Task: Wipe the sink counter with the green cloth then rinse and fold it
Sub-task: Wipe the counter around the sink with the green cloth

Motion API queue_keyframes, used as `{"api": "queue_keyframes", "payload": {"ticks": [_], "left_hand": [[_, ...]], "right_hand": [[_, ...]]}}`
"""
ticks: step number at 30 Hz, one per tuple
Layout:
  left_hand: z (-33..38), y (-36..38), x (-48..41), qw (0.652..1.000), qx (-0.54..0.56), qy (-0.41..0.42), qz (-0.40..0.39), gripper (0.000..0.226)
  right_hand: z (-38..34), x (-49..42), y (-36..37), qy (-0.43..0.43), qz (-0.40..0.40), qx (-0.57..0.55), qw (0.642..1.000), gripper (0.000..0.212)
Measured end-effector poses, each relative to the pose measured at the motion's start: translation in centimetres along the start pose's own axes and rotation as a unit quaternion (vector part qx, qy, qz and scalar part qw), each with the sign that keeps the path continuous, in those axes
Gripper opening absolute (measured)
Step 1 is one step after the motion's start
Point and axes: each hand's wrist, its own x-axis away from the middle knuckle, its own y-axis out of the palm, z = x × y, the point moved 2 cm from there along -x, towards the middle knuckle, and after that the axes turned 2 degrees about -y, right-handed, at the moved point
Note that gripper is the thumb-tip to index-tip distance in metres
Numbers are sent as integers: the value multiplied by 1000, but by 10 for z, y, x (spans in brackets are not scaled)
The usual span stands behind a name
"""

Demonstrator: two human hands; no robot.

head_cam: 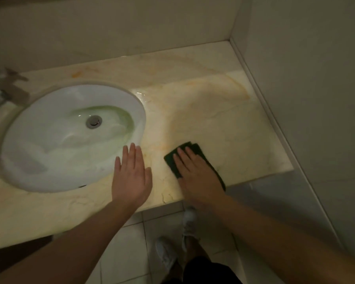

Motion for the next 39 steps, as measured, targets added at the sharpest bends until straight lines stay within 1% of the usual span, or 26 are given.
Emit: {"api": "queue_keyframes", "payload": {"ticks": [1, 2, 3, 5, 6, 7, 8, 10, 11, 12, 16, 18, 19, 20, 22, 24, 26, 27, 28, 31, 33, 36, 39], "left_hand": [[-1, 1, 1, 1000, 0, 8, -2, 67], [-1, 1, 1, 1000, 3, 14, -2, 67], [0, 1, 0, 1000, 8, 17, -1, 67], [0, -1, 0, 1000, 16, 19, 3, 67], [0, -1, 1, 1000, 16, 20, 6, 67], [-1, -1, 1, 1000, 17, 22, 7, 67], [-1, -1, 1, 1000, 20, 22, 7, 67], [-3, -1, 0, 999, 27, 20, 9, 67], [-3, 0, 0, 999, 31, 18, 14, 67], [-3, 1, 0, 999, 34, 14, 21, 67], [-5, 3, 1, 998, 46, -23, 39, 69], [-5, 3, 0, 998, 42, -34, 35, 71], [-5, 3, 0, 998, 36, -35, 35, 71], [-4, 3, -1, 999, 29, -33, 32, 71], [-5, 5, 0, 999, 23, -32, 24, 71], [-6, 5, 0, 999, 24, -33, 20, 71], [-6, 5, -1, 999, 23, -30, 20, 71], [-5, 4, -1, 999, 21, -32, 21, 72], [-5, 3, 0, 999, 21, -35, 21, 73], [0, -2, 0, 999, 30, -40, 8, 75], [13, -7, -15, 999, 39, -36, 7, 72], [40, -10, -61, 998, 49, -35, 16, 72], [48, -5, -84, 998, 38, -49, 2, 73]], "right_hand": [[12, 7, -4, -22, -4, 22, 1000, 60], [34, 13, -8, -23, 10, 52, 998, 61], [61, 17, -13, 14, 26, 63, 998, 61], [106, 24, -29, 155, 43, 50, 986, 60], [113, 25, -32, 199, 47, 37, 978, 61], [105, 22, -31, 204, 54, 31, 977, 61], [87, 19, -25, 171, 52, 36, 983, 62], [39, 13, -11, 45, 29, 48, 997, 62], [19, 7, -6, -16, 18, 51, 998, 62], [4, -4, -4, -55, 6, 43, 998, 62], [-29, -70, -1, -168, 4, 17, 986, 57], [-29, -104, -2, -192, -1, 29, 981, 56], [-21, -121, -5, -184, 4, 39, 982, 56], [-7, -136, -10, -158, 14, 48, 986, 57], [35, -149, -22, -60, 36, 53, 996, 56], [77, -132, -28, 49, 51, 48, 996, 57], [91, -89, -28, 132, 72, 37, 988, 59], [83, -64, -24, 149, 80, 32, 985, 60], [67, -40, -18, 148, 77, 32, 985, 60], [25, 5, -3, 95, 45, 14, 994, 62], [31, 16, -4, 100, 38, 7, 994, 62], [89, 20, -15, 195, 49, 14, 980, 61], [154, 7, -30, 291, 51, 6, 955, 65]]}}
